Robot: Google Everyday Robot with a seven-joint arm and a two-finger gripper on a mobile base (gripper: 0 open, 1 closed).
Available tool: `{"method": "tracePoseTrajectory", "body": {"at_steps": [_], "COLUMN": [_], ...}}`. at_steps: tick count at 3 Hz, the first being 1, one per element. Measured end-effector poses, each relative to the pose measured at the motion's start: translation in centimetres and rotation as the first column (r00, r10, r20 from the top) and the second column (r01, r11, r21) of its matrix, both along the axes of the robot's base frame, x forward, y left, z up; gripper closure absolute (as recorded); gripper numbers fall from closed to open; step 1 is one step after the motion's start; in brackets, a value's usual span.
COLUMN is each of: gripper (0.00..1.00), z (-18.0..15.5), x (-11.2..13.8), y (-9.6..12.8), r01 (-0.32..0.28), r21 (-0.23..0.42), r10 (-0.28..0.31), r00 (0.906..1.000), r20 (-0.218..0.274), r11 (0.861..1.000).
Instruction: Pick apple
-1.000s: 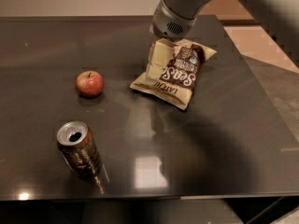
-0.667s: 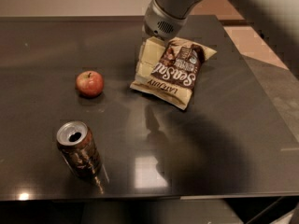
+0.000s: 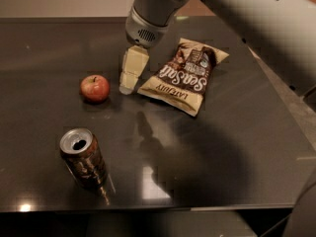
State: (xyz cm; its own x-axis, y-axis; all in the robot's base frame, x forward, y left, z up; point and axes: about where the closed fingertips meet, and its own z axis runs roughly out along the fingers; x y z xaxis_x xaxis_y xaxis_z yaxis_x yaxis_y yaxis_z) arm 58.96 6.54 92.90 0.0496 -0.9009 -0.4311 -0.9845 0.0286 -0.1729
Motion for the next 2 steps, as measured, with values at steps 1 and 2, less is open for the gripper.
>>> {"method": "tracePoseTrajectory", "body": {"at_steps": [1, 2], "gripper": [0.00, 0.00], "z": [-0.3, -1.5], "x": [0.6, 2.3], "y": [-0.2, 0.7], "r01": [0.009, 0.013], "r21": [-0.013, -0.016], "r10": [-0.009, -0.014], "r00": [0.9999, 0.9995], "r20": [-0.011, -0.029], "r11": [1.000, 1.000]}}
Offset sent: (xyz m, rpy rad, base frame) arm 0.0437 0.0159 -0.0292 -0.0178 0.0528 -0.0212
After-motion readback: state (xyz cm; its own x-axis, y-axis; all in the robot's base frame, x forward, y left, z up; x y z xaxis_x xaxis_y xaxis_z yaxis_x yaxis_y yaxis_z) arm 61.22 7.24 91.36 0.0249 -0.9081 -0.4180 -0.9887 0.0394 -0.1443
